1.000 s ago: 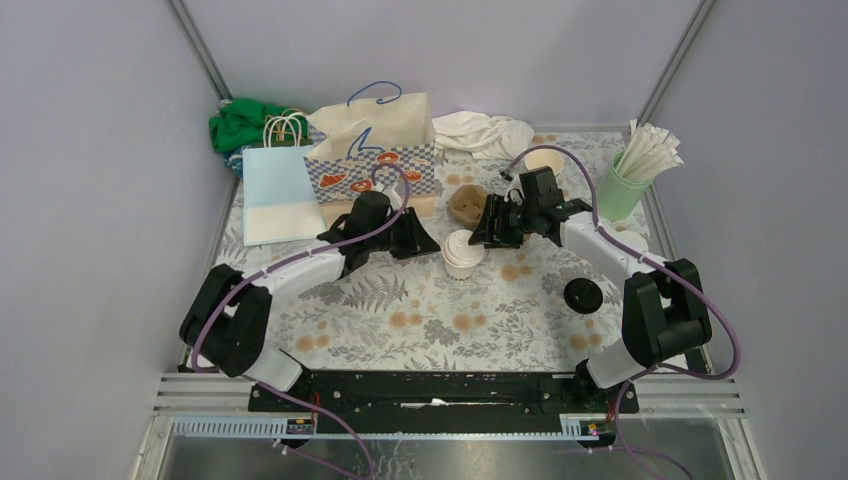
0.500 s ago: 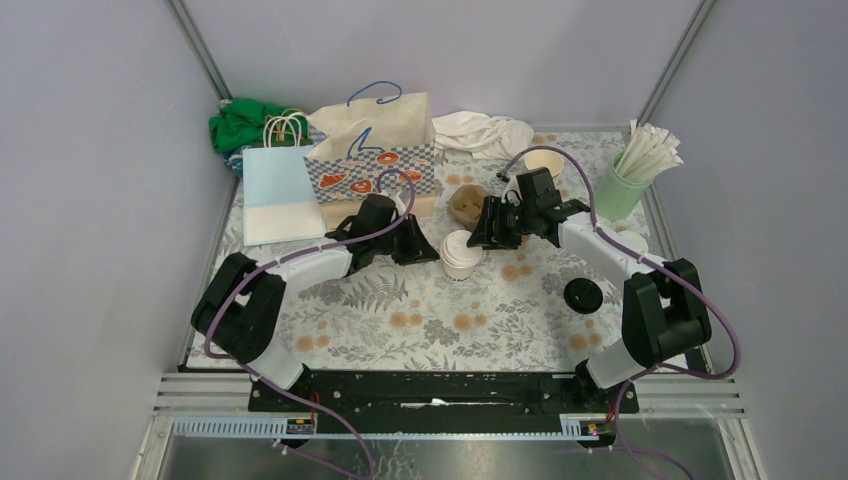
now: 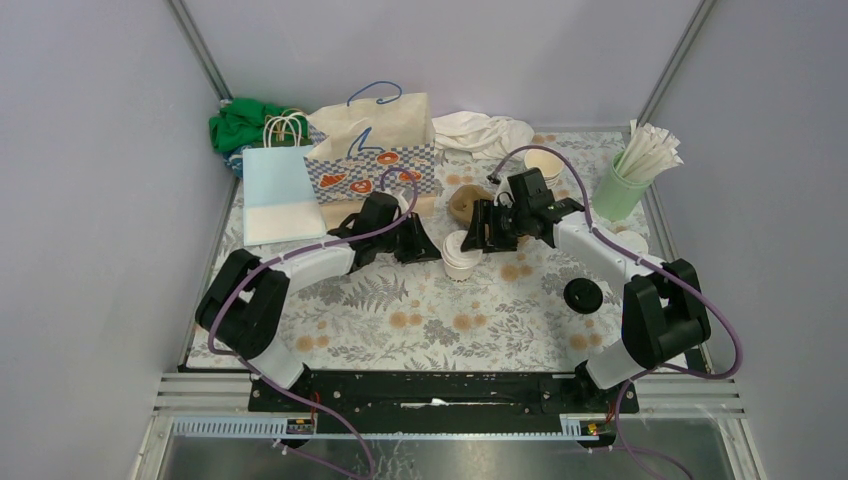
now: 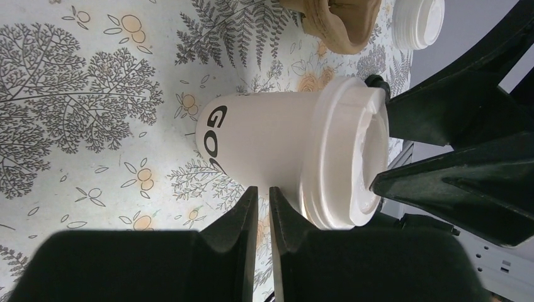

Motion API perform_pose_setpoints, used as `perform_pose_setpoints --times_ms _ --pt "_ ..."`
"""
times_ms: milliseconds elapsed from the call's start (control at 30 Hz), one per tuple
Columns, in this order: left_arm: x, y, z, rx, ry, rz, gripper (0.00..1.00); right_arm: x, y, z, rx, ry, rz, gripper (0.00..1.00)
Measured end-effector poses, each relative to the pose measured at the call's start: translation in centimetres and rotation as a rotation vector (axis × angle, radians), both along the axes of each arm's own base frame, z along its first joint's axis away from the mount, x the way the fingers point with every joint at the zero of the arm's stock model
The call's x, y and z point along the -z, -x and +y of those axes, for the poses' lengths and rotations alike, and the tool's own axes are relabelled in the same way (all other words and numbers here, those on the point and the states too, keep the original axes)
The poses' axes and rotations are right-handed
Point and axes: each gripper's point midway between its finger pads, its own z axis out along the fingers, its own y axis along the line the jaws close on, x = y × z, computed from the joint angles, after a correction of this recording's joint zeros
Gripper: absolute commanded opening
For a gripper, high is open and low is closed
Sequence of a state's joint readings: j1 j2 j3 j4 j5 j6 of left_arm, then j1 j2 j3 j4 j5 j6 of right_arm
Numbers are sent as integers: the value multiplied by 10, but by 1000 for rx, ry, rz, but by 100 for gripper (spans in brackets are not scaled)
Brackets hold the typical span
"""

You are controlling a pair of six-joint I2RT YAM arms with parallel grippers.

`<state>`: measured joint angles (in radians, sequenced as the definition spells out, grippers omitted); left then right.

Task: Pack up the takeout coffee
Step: Close the cup lid on the coffee cup.

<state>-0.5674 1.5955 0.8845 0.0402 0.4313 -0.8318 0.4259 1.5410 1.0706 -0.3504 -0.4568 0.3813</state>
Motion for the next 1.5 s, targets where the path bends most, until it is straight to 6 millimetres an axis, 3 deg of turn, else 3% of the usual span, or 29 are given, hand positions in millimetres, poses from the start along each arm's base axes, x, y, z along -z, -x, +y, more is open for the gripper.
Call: perform_pose_setpoints --times_ms 467,633,833,1033,1300,1500 --pt "-1 2 -5 18 -1 6 15 -2 4 1 -43 69 -31 70" --pt "3 3 -2 10 -21 15 17 1 5 -3 -42 92 -30 82" --pt "8 3 7 -20 -70 23 18 0 6 -4 -41 97 -34 87" --pt "-5 3 18 -52 -99 -13 21 -9 5 -4 -39 88 -57 91" --pt "-41 1 21 -64 -57 -111 42 -23 3 -6 -18 81 -90 83" --pt "-52 -1 18 -55 -20 -138 41 -25 0 -7 1 74 -85 66"
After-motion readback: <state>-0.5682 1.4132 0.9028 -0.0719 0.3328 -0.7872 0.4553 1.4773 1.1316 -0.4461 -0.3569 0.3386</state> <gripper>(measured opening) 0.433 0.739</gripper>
